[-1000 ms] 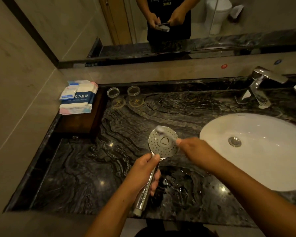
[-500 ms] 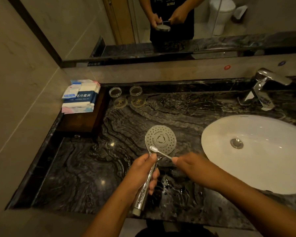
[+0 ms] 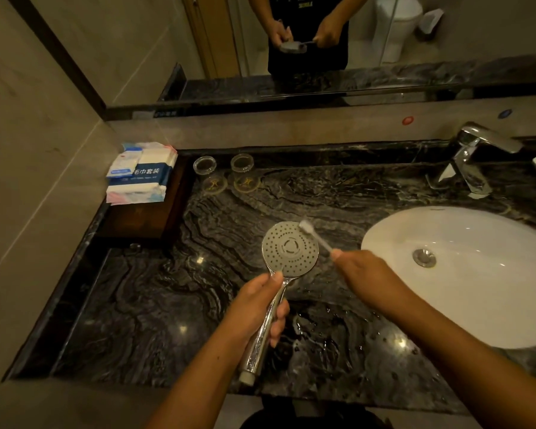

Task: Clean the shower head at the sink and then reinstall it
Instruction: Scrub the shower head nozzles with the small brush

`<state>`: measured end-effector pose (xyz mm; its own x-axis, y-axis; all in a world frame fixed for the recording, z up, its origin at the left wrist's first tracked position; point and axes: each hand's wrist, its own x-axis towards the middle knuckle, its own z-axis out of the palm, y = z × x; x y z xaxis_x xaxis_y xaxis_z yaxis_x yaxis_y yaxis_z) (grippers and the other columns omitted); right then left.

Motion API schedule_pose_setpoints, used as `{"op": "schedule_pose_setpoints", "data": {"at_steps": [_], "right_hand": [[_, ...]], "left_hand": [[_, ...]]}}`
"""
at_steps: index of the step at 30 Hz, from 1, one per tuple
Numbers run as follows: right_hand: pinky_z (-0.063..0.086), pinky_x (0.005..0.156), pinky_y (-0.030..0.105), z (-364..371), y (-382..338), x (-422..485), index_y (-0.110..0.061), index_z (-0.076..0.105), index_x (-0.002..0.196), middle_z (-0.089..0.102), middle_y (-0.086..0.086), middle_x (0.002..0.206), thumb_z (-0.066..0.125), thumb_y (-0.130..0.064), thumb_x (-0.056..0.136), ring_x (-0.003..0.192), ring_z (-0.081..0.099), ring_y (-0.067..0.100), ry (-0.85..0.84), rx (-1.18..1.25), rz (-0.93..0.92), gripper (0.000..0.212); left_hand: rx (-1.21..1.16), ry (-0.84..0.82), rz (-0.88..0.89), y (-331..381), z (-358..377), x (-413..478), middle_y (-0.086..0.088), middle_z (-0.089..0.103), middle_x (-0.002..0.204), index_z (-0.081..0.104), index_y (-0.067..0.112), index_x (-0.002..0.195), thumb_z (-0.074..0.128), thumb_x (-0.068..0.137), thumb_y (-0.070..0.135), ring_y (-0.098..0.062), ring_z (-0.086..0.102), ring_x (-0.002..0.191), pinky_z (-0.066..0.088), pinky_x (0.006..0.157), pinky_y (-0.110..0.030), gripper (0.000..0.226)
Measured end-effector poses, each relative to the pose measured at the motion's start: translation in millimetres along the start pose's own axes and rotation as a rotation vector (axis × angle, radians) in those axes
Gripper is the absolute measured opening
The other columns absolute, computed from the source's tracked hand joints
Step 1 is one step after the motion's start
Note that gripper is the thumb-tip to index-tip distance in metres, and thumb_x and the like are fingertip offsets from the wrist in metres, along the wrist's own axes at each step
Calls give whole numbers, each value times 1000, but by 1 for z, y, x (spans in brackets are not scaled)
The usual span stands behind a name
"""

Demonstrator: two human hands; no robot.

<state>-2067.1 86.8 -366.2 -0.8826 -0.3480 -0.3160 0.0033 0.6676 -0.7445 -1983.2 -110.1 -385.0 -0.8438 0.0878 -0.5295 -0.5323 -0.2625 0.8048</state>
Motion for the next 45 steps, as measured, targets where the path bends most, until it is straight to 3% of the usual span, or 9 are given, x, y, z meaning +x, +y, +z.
{"op": "schedule_pose_setpoints", "data": {"at_steps": [4, 8, 13, 18, 23, 27, 32, 36, 45], "right_hand": [[34, 57, 30, 21, 9, -12, -22, 48, 58, 47, -5, 57, 43, -42, 104, 55, 44, 12, -251, -111, -42, 50], [33, 53, 27, 2, 6, 3, -20, 51, 60, 50, -3, 56, 41, -39, 105, 51, 44, 12, 27, 81, 32, 50], [34, 52, 26, 23, 6, -16, -21, 50, 57, 49, -12, 48, 43, -39, 104, 46, 41, 3, -298, -21, -6, 50], [30, 49, 25, 11, 0, 6, -20, 47, 56, 47, -5, 53, 42, -37, 105, 49, 42, 10, 52, 15, 14, 52], [32, 49, 20, 39, 7, -11, -21, 51, 56, 50, -10, 48, 44, -40, 104, 45, 42, 1, -298, -1, 45, 52], [36, 58, 30, 29, 11, 16, -14, 56, 63, 56, 1, 61, 43, -38, 104, 58, 50, 16, 35, 39, 86, 50], [33, 52, 23, 39, 10, 2, -23, 49, 56, 46, -11, 50, 42, -40, 104, 48, 40, 3, -319, -10, -27, 51], [35, 54, 24, 27, 8, 19, -22, 51, 56, 51, -8, 52, 41, -37, 105, 50, 45, 3, -21, 15, 21, 53], [31, 50, 24, 28, 14, 32, -19, 52, 57, 47, -7, 45, 43, -39, 104, 42, 42, 3, -31, 105, 150, 51]], "left_hand": [[17, 35, -11, -4, -4, -1, -5, 51, 59, 53, 12, 98, 49, 99, 39, -12, 42, 35, 38, 34, -18, 27], [-16, 38, -22, -6, -4, -1, -5, 51, 59, 54, 13, 103, 51, 98, 40, -12, 42, 35, 37, 35, -18, 28], [-34, 37, -19, -5, -8, 0, -4, 51, 58, 54, 13, 100, 50, 98, 40, -11, 42, 34, 37, 33, -17, 27], [-71, 40, -22, -5, -7, 1, -4, 50, 57, 52, 14, 98, 50, 99, 38, -11, 41, 33, 37, 32, -17, 24], [-83, 85, -42, -11, -12, 3, -5, 50, 57, 53, 14, 91, 48, 100, 36, -12, 41, 32, 37, 32, -17, 24], [-86, 87, -44, -15, -13, 4, -6, 50, 57, 51, 14, 90, 49, 99, 37, -12, 42, 32, 37, 32, -17, 25], [-92, 88, -47, -10, -20, 8, -5, 51, 56, 52, 12, 94, 49, 100, 37, -12, 42, 32, 37, 32, -18, 26], [-97, 74, -39, -8, -21, 10, -5, 50, 58, 52, 14, 92, 50, 100, 37, -12, 41, 33, 36, 33, -18, 24], [-129, 80, -57, -12, -30, 15, -6, 51, 58, 52, 14, 93, 50, 99, 36, -13, 42, 33, 37, 33, -19, 23]]}}
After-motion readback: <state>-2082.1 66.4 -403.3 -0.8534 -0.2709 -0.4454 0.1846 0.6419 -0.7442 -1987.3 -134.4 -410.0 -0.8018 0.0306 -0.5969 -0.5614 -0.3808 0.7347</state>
